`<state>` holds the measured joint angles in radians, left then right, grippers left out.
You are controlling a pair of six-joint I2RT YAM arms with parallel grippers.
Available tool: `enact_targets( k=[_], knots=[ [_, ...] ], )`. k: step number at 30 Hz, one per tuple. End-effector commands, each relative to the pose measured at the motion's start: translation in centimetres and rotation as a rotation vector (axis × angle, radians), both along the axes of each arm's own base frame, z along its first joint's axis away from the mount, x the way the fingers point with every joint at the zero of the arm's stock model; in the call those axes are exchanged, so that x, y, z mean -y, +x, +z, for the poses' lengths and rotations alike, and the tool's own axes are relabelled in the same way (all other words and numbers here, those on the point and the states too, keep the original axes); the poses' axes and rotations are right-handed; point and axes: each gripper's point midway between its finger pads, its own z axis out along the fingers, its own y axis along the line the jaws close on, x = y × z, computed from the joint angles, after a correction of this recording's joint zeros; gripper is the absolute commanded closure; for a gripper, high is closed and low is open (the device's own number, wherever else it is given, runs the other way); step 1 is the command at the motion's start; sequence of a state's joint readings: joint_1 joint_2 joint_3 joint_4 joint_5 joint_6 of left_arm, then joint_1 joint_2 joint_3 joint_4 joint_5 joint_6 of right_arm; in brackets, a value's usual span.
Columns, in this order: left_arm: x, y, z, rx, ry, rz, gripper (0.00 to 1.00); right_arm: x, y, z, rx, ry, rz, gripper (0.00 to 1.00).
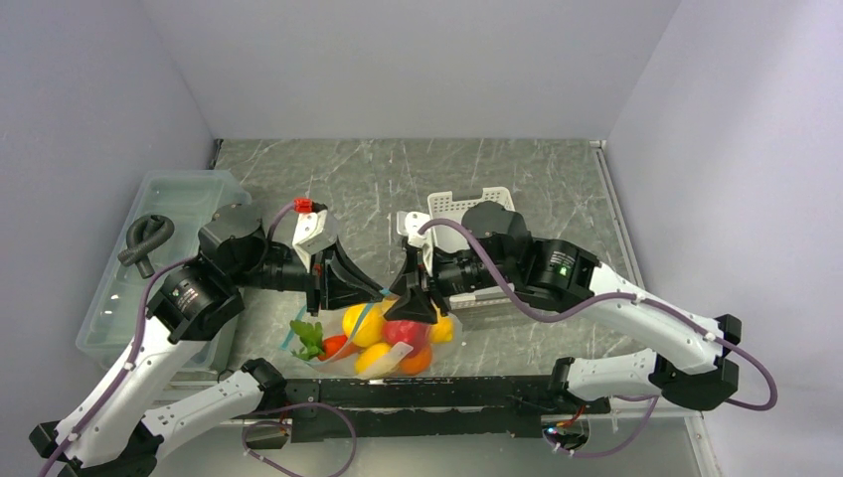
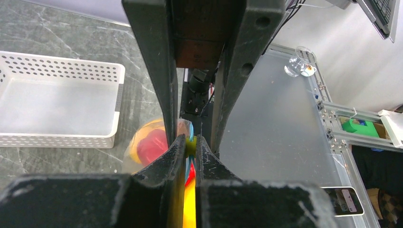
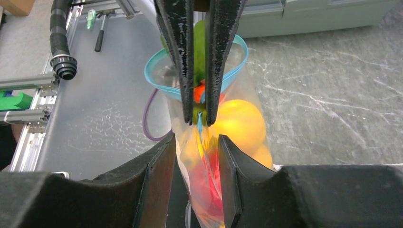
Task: Place the food in the zip-top bag and seal the zipper
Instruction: Zip the zipper food storage bag at the center of the board.
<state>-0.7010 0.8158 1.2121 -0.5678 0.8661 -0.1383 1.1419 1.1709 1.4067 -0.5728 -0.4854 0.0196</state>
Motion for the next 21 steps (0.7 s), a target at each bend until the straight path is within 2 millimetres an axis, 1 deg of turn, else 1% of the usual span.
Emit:
enact_targets(
  k=[1, 7, 9, 10, 12, 14, 15, 16, 21],
  knots=[
    [-0.08, -0.36, 1.36, 0.060, -0.036, -0.023, 1.00, -0.96, 0.15, 1.74, 0.029, 0.057, 0.023, 0.58],
    [-0.05, -0.45, 1.29, 0.060, -0.037, -0.031, 1.00, -1.42, 0.23, 1.55, 0.051, 0.055, 0.044, 0.60],
    [-0.02, -0.47, 1.23, 0.059, -0.036, -0.035, 1.00, -1.60, 0.19, 1.34, 0.047, 0.049, 0.053, 0.64],
    [-0.01, -0.49, 1.23, 0.060, -0.036, -0.036, 1.00, -1.69, 0.19, 1.29, 0.044, 0.047, 0.055, 0.67],
    [-0.01, -0.49, 1.19, 0.059, -0.035, -0.037, 1.00, -1.87, 0.18, 1.13, 0.038, 0.042, 0.058, 0.77],
    [0.00, -0.47, 1.13, 0.057, -0.034, -0.038, 1.00, -1.95, 0.23, 1.12, 0.036, 0.041, 0.057, 0.90],
    [0.03, -0.51, 1.05, 0.055, -0.032, -0.041, 1.00, -1.96, 0.24, 1.15, 0.038, 0.042, 0.057, 0.97],
    [0.03, -0.50, 1.03, 0.056, -0.031, -0.041, 1.00, -1.96, 0.23, 1.18, 0.040, 0.043, 0.059, 1.00],
    [0.09, -0.04, 0.43, 0.044, -0.009, -0.024, 1.00, -1.53, 0.63, 1.84, 0.058, 0.053, 0.026, 1.00]
  ],
)
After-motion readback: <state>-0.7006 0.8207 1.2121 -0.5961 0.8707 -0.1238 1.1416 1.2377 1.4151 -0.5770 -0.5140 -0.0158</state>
